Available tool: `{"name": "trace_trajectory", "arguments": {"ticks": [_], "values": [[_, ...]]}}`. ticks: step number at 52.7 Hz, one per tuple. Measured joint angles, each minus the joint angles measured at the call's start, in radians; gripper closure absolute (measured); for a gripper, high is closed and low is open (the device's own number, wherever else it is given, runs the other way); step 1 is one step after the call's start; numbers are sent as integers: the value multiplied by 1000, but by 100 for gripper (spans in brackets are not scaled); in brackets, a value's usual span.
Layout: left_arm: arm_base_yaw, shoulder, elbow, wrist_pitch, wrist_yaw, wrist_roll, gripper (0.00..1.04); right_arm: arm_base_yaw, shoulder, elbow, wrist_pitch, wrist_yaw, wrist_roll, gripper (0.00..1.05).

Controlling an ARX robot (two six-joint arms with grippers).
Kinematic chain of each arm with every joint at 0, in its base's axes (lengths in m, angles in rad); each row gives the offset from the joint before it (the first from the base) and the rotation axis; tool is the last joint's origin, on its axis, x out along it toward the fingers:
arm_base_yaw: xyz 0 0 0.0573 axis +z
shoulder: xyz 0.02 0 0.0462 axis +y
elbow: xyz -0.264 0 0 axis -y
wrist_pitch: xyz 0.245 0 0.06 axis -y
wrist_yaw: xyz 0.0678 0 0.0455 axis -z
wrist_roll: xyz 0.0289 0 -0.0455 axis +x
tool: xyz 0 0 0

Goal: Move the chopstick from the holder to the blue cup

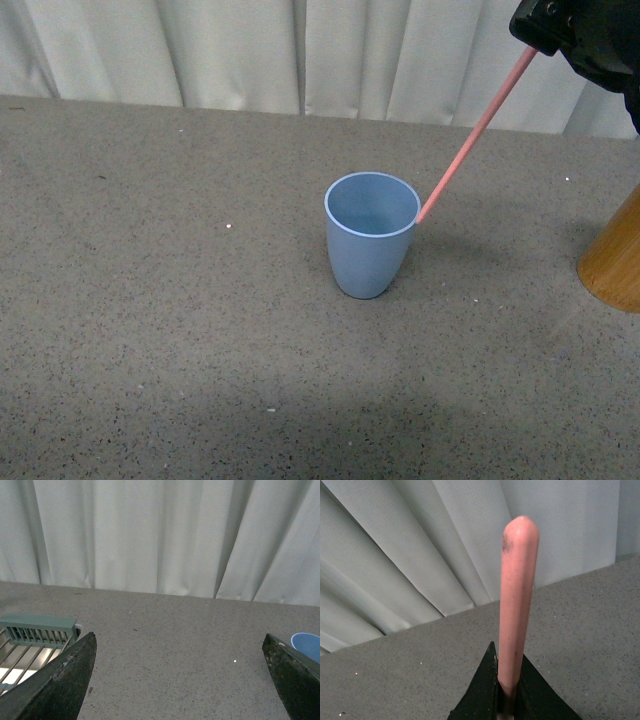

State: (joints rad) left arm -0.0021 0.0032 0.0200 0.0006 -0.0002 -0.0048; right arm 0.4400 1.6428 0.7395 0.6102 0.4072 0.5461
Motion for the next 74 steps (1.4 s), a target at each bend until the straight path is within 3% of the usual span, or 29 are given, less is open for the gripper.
{"name": "trace_trajectory", "arguments": {"ticks": [41, 58, 70, 71, 74], "values": [[0, 0, 0, 0, 0, 0, 7, 50, 111, 156, -64, 34, -8, 102], [0, 0, 0, 0, 0, 0, 7, 72, 121, 152, -39, 10, -29, 54], [0, 0, 0, 0, 0, 0, 7, 54, 22, 30, -23, 54, -40, 17], [0, 0, 0, 0, 0, 0, 7, 51, 15, 19, -10, 54, -45, 16], [0, 0, 0, 0, 1, 0, 7, 12, -52, -112, 217, 11, -198, 25]]}}
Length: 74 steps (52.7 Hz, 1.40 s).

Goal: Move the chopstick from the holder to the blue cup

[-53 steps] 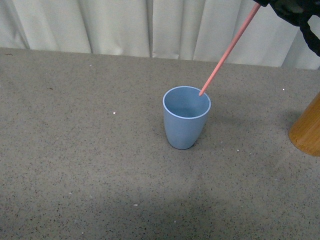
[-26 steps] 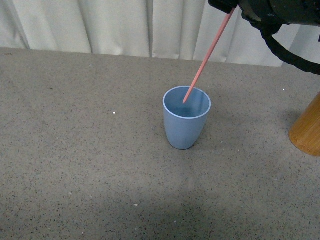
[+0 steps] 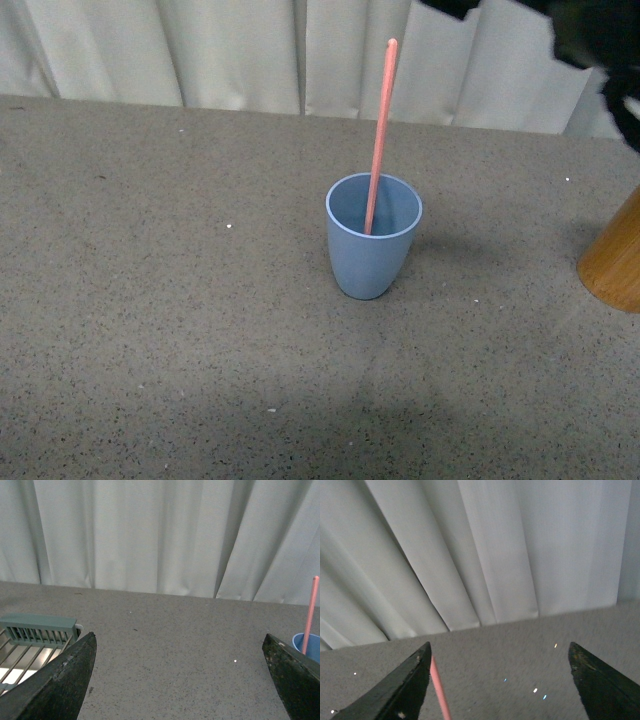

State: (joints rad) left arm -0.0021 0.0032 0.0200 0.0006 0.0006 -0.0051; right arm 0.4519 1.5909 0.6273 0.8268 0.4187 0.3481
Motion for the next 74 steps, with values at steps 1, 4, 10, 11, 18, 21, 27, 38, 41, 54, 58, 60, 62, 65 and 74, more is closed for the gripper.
{"name": "trace_trajectory", "arguments": {"ticks": [1, 4, 10, 11, 18, 21, 27, 38, 41, 54, 58, 60, 62, 65, 74], "values": [[0, 0, 0, 0, 0, 0, 7, -27, -46, -72, 87, -36, -73, 31], [0, 0, 0, 0, -1, 0, 7, -118, -206, -254, 182, -126, -205, 43], [0, 0, 0, 0, -1, 0, 7, -403, -827, -594, -264, -379, -308, 70], [0, 0, 0, 0, -1, 0, 7, -421, -941, -615, -371, -386, -312, 74], [0, 0, 0, 0, 1, 0, 7, -447, -1499, -621, -794, -417, -335, 98], [0, -1, 0, 0, -1, 0, 7, -449, -1572, -622, -821, -418, -341, 104], [0, -1, 0, 0, -1, 0, 7, -449, -1585, -622, -825, -420, -344, 104], [0, -1, 0, 0, 0, 0, 7, -449, -1587, -622, -825, -420, -346, 94], [0, -1, 0, 0, -1, 0, 7, -449, -1587, -622, -825, -421, -346, 82], [0, -1, 0, 0, 0, 0, 7, -449, -1587, -622, -826, -420, -346, 35], [0, -1, 0, 0, 0, 0, 7, -449, -1587, -622, -826, -420, -346, 23], [0, -1, 0, 0, 0, 0, 7, -449, -1587, -622, -826, -420, -346, 18], [0, -1, 0, 0, -1, 0, 7, -449, -1587, -622, -825, -420, -346, 9], [0, -1, 0, 0, -1, 0, 7, -449, -1587, -622, -825, -420, -345, 9], [0, -1, 0, 0, 0, 0, 7, -449, -1587, -622, -826, -420, -345, 10]]}}
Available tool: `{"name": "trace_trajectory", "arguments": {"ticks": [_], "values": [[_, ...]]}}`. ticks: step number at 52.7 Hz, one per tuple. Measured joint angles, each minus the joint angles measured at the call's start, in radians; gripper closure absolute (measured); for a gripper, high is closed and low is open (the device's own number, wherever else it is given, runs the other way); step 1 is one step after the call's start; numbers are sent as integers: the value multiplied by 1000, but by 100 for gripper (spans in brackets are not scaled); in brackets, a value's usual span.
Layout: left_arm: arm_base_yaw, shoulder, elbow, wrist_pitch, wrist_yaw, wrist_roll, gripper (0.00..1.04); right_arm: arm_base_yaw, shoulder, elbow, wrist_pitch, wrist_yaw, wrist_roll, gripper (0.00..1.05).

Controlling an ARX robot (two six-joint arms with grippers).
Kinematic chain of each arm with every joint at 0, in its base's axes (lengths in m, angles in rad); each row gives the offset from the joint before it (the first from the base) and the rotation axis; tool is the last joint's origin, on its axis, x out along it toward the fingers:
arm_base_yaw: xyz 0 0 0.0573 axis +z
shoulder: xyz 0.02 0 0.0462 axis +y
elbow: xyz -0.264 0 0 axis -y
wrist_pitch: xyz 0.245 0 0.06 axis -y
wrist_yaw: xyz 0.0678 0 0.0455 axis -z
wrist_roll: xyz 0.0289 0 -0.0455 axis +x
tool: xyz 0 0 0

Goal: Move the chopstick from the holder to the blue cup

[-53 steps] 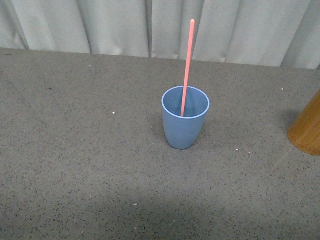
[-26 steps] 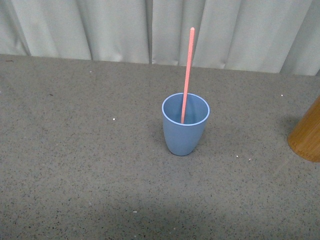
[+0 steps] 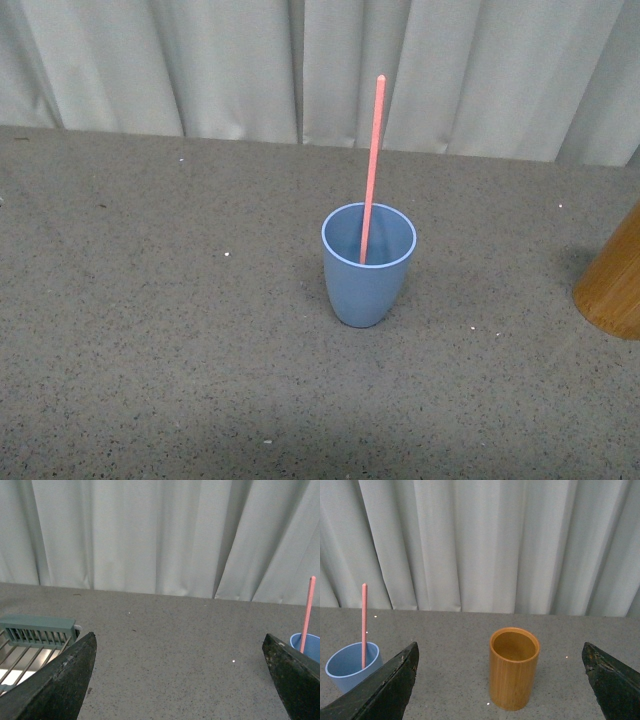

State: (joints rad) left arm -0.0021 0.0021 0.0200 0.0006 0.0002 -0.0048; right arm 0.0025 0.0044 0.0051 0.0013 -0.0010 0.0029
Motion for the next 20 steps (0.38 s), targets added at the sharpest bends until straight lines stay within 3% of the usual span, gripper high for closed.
{"name": "trace_trajectory", "arguments": {"ticks": [20], "values": [[0, 0, 0, 0, 0, 0, 7, 0, 0, 0, 0, 0, 0, 10]]}}
